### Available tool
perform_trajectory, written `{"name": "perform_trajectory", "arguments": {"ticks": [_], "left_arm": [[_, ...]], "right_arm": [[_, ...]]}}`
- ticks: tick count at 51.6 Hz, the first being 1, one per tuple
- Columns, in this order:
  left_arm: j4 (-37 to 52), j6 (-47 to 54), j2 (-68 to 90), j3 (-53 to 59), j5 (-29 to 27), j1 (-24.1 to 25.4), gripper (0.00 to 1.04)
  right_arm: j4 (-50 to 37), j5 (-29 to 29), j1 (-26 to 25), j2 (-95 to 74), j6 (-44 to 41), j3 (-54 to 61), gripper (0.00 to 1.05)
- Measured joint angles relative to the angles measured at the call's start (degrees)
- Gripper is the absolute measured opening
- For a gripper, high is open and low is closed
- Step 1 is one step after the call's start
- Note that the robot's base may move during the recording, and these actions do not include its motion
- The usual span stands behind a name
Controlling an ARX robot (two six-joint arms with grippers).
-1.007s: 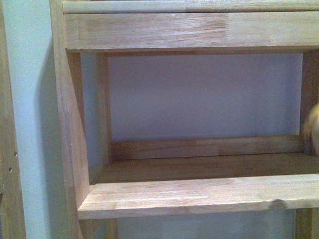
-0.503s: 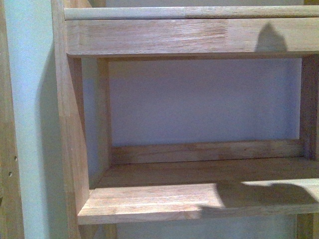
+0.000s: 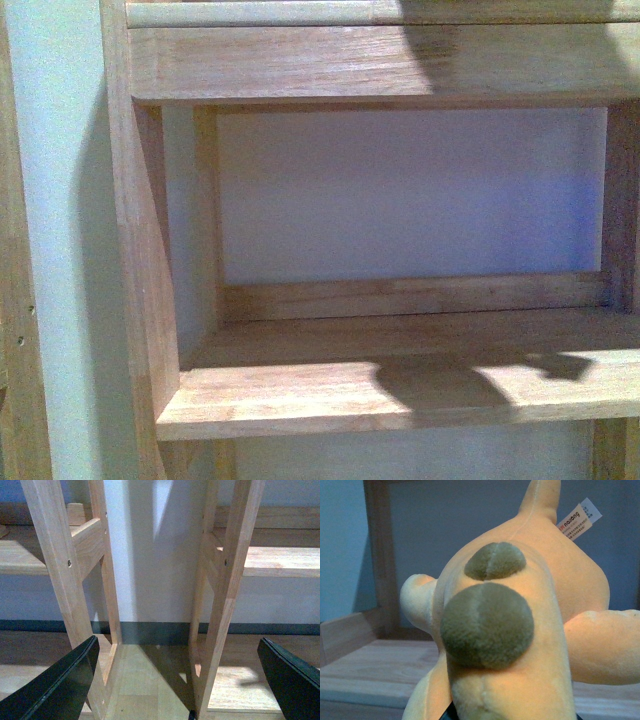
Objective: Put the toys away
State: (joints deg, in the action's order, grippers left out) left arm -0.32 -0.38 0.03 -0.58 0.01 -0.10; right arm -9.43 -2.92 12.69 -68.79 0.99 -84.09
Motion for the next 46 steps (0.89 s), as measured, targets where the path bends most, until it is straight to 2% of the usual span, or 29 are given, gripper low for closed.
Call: {"name": "perform_trajectory", "arguments": {"ticks": [15, 30, 46], "left_arm": [[0.0, 0.0, 0.0, 0.02, -0.02, 0.0, 0.98], [0.0, 0.0, 0.0, 0.02, 0.0, 0.0, 0.98], [0.0, 0.0, 0.0, 0.02, 0.0, 0.0, 0.98]], "right_arm": [[4.59, 5.22, 1.36, -14.88, 7.28, -17.16, 0.07], [8.74, 6.62, 2.08, -23.98, 13.68, -27.43, 0.07], [13.22, 8.39, 6.1, -33.83, 22.67, -39.58, 0.07]]}}
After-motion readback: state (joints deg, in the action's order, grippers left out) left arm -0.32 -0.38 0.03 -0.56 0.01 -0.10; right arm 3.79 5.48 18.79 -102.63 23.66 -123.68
